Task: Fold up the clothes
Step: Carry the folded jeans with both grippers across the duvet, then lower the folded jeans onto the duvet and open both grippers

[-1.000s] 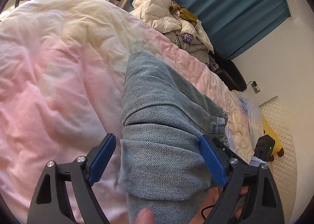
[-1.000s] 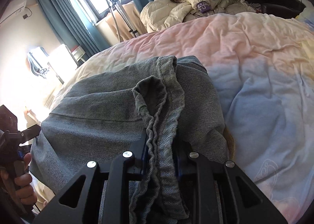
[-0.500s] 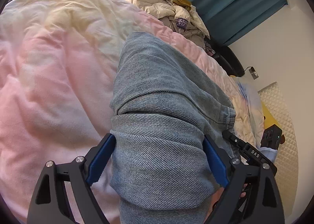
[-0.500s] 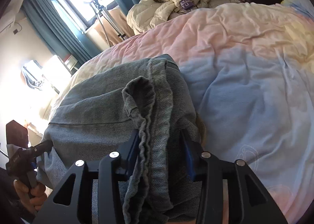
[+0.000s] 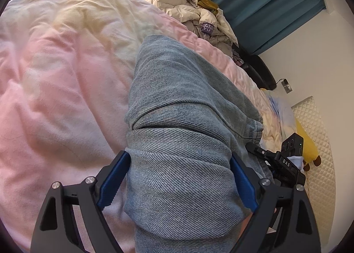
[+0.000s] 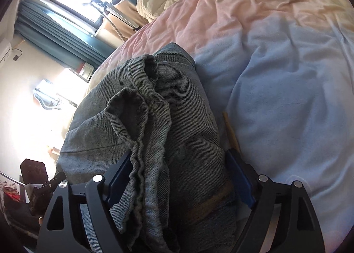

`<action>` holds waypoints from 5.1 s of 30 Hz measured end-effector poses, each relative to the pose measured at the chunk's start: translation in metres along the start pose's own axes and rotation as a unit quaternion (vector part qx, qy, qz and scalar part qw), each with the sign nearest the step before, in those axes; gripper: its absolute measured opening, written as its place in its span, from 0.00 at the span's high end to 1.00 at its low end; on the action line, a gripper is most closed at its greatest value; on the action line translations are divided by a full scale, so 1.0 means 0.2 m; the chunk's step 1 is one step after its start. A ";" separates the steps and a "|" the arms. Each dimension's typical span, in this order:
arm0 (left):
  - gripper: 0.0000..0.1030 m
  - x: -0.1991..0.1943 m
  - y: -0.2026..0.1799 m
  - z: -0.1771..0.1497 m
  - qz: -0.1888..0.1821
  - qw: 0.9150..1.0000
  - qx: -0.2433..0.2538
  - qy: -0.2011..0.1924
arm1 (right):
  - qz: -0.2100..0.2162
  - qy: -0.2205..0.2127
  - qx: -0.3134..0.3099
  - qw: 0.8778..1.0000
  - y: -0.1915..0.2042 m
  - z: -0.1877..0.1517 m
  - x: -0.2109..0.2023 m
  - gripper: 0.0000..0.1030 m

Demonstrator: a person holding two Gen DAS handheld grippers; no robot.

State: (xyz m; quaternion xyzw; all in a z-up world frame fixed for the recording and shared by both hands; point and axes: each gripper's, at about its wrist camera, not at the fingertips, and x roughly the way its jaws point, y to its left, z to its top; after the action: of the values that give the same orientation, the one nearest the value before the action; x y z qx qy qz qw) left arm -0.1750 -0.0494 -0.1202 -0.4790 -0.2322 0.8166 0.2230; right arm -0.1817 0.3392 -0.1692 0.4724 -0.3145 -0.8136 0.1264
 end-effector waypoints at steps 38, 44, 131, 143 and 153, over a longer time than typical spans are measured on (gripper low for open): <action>0.32 0.00 -0.15 -0.06 0.100 0.993 0.047 -0.035 | -0.038 -0.054 -0.066 0.996 0.23 -0.07 -0.03 0.60; 0.44 -0.05 -0.26 -0.10 0.129 0.988 0.071 -0.055 | -0.043 -0.088 -0.086 0.991 0.30 -0.15 -0.16 0.66; 0.36 1.53 -2.47 -0.86 0.047 0.924 0.369 0.088 | -0.223 -0.232 0.108 0.941 -1.71 -0.22 -1.86 0.46; 0.31 1.11 -2.50 -0.88 0.070 0.915 0.394 0.051 | -0.274 -0.231 0.100 0.928 -1.40 -0.30 -2.09 0.24; 0.31 0.65 -2.55 -0.89 0.065 0.908 0.414 -0.009 | -0.259 -0.264 0.059 0.927 -1.01 -0.38 -2.26 0.24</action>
State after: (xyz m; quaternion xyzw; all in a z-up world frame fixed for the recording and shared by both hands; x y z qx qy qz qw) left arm -0.0025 0.4602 0.0176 -0.3504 0.1565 0.8564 0.3454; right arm 0.1373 0.6914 -0.0120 0.3118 -0.2504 -0.8935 -0.2044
